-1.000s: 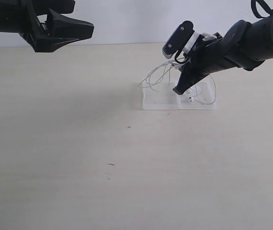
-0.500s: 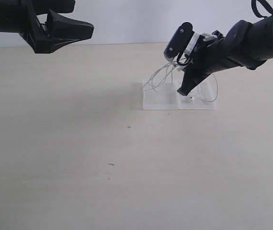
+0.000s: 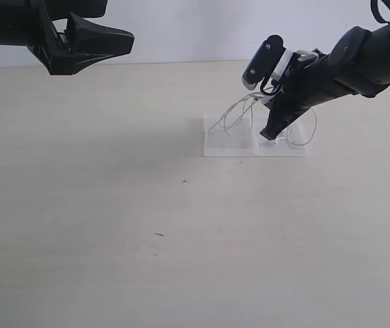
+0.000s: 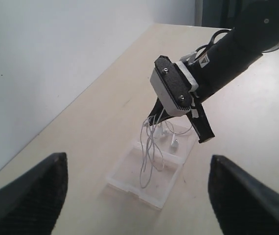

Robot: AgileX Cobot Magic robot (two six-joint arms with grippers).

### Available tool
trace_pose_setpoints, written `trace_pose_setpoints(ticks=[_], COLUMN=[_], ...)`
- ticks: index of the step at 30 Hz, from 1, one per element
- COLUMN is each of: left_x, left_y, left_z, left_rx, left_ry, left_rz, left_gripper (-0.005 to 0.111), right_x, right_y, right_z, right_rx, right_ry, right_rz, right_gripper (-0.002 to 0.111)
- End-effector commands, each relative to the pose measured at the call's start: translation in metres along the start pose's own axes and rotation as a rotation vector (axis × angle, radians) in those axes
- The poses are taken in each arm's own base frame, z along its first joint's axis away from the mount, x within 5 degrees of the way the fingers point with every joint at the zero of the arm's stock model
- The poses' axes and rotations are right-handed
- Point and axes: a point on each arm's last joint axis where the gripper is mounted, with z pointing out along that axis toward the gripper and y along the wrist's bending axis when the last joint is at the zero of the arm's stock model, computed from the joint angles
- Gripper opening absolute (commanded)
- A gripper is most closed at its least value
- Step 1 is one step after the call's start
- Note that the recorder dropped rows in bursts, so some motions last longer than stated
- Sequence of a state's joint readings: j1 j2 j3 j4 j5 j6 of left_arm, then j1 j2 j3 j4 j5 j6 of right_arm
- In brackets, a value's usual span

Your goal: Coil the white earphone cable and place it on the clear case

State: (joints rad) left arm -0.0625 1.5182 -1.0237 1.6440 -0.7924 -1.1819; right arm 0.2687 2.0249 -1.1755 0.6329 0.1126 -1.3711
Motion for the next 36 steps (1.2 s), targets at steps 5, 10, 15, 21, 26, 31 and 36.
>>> trace_pose_setpoints(ticks=[5, 10, 15, 21, 26, 31, 36], left_x=[-0.001, -0.002, -0.002, -0.002, -0.002, -0.002, -0.002], left_y=[0.000, 0.001, 0.001, 0.001, 0.001, 0.001, 0.001], left_z=[-0.001, -0.001, -0.001, -0.001, -0.001, -0.001, -0.001], left_rx=[-0.008, -0.011, -0.011, -0.011, -0.011, -0.012, -0.013], left_ry=[-0.012, -0.018, -0.020, -0.020, -0.020, -0.022, -0.023], left_rz=[-0.012, -0.018, -0.020, -0.020, -0.020, -0.022, -0.023], left_gripper=[0.075, 0.075, 0.075, 0.075, 0.075, 0.075, 0.075], right_x=[0.012, 0.013, 0.014, 0.013, 0.014, 0.014, 0.012], right_y=[0.010, 0.011, 0.012, 0.013, 0.014, 0.014, 0.015], right_z=[0.018, 0.021, 0.021, 0.020, 0.020, 0.020, 0.020], right_rx=[-0.051, -0.057, -0.070, -0.078, -0.091, -0.098, -0.126], right_ry=[0.042, 0.048, 0.050, 0.051, 0.053, 0.055, 0.055], right_rz=[-0.013, -0.012, -0.012, -0.012, -0.012, -0.012, -0.010], right_gripper=[0.000, 0.000, 0.000, 0.005, 0.024, 0.047, 0.058])
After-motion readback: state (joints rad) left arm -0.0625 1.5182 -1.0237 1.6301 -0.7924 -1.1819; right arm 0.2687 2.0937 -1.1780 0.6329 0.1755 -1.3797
